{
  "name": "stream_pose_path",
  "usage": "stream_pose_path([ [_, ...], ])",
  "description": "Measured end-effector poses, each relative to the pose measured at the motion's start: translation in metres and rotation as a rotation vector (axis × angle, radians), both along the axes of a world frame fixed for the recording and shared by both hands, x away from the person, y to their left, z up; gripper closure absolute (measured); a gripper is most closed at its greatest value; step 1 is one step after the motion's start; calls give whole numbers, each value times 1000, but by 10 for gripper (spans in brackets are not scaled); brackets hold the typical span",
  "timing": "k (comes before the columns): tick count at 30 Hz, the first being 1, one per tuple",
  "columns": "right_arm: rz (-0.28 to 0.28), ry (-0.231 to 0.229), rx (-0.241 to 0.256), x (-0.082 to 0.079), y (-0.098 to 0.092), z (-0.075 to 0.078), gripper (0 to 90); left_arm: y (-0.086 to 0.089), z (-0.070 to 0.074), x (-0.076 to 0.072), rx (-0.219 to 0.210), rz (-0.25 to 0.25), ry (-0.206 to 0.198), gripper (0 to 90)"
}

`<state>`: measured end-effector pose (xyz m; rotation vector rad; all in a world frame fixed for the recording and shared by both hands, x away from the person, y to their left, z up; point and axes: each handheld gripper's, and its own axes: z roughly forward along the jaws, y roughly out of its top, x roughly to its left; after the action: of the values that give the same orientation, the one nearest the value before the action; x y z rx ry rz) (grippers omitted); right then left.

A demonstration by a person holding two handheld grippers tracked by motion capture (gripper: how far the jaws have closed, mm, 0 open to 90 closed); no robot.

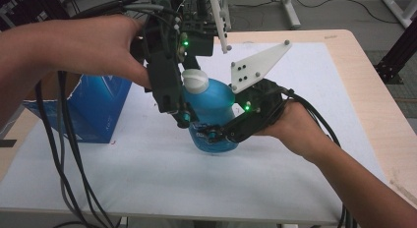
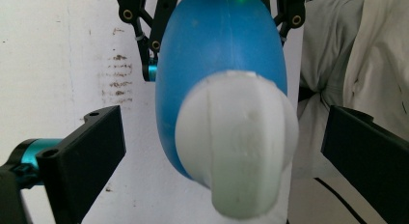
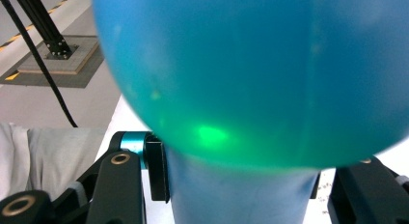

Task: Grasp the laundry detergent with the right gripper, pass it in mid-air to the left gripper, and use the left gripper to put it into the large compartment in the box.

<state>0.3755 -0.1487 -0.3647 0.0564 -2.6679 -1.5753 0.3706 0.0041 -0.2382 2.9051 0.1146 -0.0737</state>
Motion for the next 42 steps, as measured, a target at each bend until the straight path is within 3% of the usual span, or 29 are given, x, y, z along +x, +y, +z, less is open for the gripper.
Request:
stream_pose_path([
  [20,-10,9,-1,0,1,4,448,-15,-10,4,37,-37,-9,26],
  [22,-10,11,-1,0,1,4,448,-15,-9,3,32,-42,-7,120],
  [42,-11,7,14,0,1,5,448,-13,-6,1,31,-56,-31,229],
])
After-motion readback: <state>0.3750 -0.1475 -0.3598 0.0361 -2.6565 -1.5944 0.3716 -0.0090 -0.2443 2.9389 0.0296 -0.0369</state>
